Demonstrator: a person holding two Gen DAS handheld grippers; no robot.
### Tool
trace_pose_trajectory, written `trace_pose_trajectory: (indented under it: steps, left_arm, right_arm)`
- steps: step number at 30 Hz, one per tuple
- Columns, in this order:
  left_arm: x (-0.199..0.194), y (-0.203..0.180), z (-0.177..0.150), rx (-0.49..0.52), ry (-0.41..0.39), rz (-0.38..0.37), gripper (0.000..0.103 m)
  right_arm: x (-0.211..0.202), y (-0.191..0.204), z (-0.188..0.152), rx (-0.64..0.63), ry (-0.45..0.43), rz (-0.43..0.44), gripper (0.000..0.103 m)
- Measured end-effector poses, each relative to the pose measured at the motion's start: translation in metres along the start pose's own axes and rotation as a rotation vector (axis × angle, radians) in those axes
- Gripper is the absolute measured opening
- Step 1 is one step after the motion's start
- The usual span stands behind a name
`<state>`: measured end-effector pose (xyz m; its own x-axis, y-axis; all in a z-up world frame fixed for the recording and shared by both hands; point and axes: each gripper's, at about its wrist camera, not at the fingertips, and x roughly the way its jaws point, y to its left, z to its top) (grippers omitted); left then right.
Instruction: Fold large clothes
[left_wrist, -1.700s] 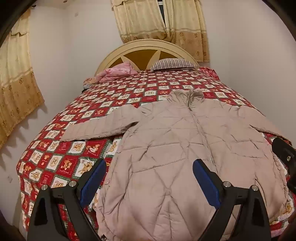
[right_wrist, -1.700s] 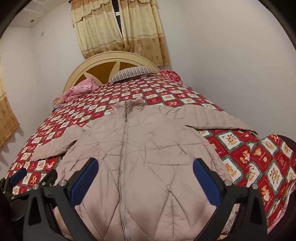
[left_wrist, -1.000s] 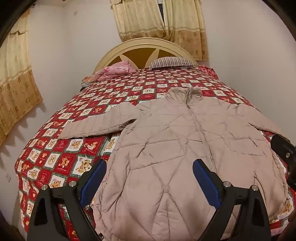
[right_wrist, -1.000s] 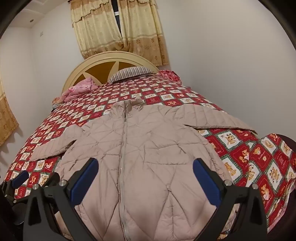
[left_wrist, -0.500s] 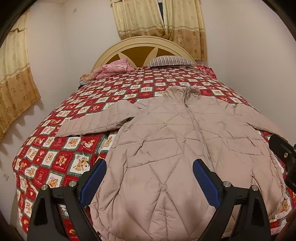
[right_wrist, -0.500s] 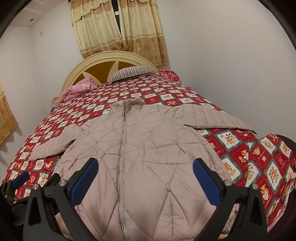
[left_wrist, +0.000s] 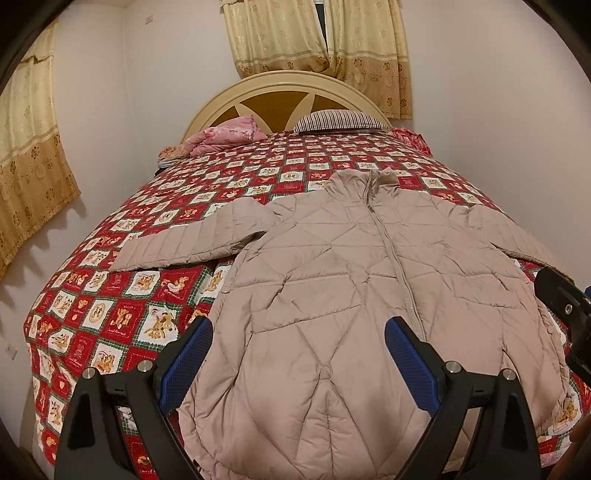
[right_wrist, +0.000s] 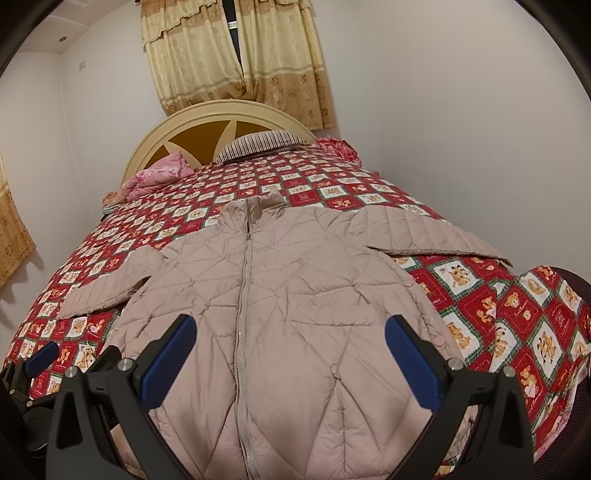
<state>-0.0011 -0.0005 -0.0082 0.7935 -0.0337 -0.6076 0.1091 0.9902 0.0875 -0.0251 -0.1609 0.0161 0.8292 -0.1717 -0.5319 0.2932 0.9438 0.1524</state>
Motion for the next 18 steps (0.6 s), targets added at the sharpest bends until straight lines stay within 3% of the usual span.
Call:
trace_pose_trajectory:
  steps: [18]
  left_arm:
    - [0.0007, -0.0002, -0.0013, 0.000, 0.004, -0.002, 0.095]
  right_arm:
    - [0.0029, -0.0021, -0.0032, 0.000, 0.013, 0.001, 0.103]
